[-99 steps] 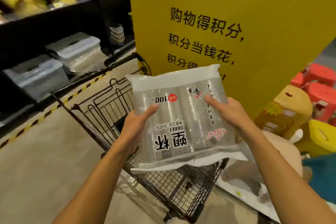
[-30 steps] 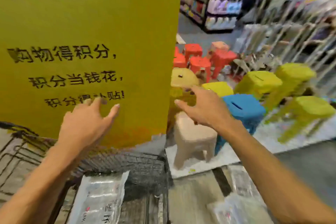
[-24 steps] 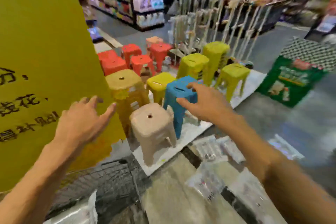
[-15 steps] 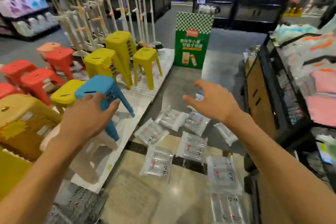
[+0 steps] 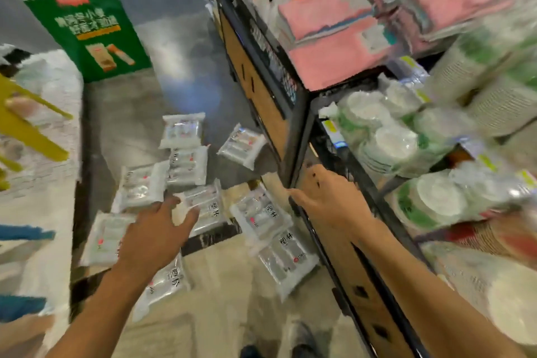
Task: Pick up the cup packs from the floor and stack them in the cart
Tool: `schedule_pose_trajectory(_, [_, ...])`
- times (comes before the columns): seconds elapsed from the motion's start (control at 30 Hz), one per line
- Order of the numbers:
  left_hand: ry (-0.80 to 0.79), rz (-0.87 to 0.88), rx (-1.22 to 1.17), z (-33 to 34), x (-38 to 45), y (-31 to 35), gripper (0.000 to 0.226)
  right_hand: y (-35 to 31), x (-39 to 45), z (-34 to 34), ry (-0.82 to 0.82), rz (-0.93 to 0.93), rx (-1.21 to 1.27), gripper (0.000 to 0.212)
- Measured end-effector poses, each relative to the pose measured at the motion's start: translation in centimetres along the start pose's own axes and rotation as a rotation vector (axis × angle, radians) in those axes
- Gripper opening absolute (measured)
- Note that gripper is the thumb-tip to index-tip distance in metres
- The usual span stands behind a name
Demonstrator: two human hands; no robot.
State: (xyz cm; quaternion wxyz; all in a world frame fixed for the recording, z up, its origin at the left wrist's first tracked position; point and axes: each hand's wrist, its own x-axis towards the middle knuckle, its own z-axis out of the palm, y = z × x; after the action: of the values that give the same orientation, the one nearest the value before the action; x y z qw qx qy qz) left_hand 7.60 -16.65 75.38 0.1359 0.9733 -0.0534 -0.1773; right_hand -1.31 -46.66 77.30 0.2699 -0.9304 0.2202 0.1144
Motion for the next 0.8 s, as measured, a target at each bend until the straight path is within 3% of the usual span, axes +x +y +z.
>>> schedule_pose_trajectory(0.23, [-0.222,0.094,0.067,20.4,10.8,-1.6,0.064,10.8,5.3,17.5,-0.100,0.281,0.079,0.072])
schedule_pose_trajectory(0.37, [-0.346,-0.026,0.001,36.5,14.7,-5.5,0.077,18.0,11.8,30.6,-0.192,0.418,0.169,0.091])
schedule_pose_trajectory(0.47, [-0.408,-0.120,-0.056,49.8,16.0,-8.3,0.079,24.3,17.3,40.2,-0.203,0.376,0.125,0.095])
schedule_pose_trajectory(0.57, [-0.441,-0.258,-0.221,63.0,16.7,-10.1,0.084,30.8,22.6,48.5,-0.240,0.323,0.047,0.090])
schedule_pose_trajectory(0.7, [-0.472,-0.516,-0.576,77.4,17.5,-11.0,0.112,37.8,27.8,58.0,-0.284,0.325,-0.026,0.096])
schedule_pose_trajectory(0.8, [-0.445,-0.643,-0.776,84.1,18.4,-10.2,0.103,42.0,30.7,62.8,-0.303,0.358,-0.035,0.107])
